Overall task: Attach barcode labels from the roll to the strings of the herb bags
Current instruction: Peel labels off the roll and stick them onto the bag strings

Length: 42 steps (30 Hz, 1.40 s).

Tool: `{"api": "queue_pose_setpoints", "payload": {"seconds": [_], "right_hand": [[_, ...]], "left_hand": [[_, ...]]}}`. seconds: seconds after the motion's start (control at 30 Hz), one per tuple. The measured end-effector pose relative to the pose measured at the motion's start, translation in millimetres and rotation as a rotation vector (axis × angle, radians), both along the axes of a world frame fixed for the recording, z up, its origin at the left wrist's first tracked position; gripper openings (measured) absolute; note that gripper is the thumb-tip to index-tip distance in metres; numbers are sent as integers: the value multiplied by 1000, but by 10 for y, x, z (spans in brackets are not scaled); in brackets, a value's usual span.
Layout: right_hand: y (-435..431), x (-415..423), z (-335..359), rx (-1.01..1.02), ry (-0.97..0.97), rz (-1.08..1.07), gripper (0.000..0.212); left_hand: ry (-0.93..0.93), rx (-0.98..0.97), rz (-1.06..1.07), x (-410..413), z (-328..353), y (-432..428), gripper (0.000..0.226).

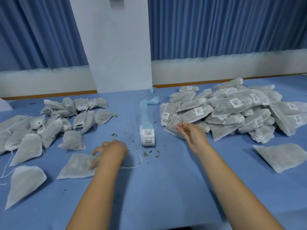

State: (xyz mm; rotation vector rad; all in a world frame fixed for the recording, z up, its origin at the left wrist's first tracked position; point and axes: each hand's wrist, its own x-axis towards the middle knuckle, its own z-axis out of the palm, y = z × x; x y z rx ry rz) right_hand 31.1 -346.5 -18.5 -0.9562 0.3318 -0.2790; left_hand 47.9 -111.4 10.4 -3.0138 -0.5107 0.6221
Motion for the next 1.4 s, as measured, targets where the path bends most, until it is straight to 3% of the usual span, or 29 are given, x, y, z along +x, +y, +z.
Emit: {"api": "queue_pose_setpoints", "payload": {"seconds": [0.13, 0.37, 0.5, 0.63, 0.7, 0.83, 1.1, 1.4], "right_hand": [[299, 13, -3, -104, -45, 12, 15], [991, -124, 110, -299, -168, 263, 23], [1262, -178, 85, -558, -130, 394, 21], [1346, -144, 101, -760, -97, 456, 43], [1331, -116, 135, -831, -89, 446, 33], [1178, 19, 174, -993, -155, 306, 4], [758, 244, 135, -1488, -558, 45, 9], [638, 362, 74, -1428, -590, 77, 8]], "left_hand": [[-9, 26, -213, -41, -17, 201, 37], [-313, -67, -160, -77, -130, 293, 26], [-578, -241, -232, -20, -157, 263, 18], [-890, -488, -429, 47, -177, 223, 25], [-962, -664, -470, 71, -182, 203, 23], [-1036, -818, -564, 163, -230, 183, 21], [-1142, -910, -839, 317, -402, 218, 27], [-977, -993, -787, 396, -392, 295, 12]]}}
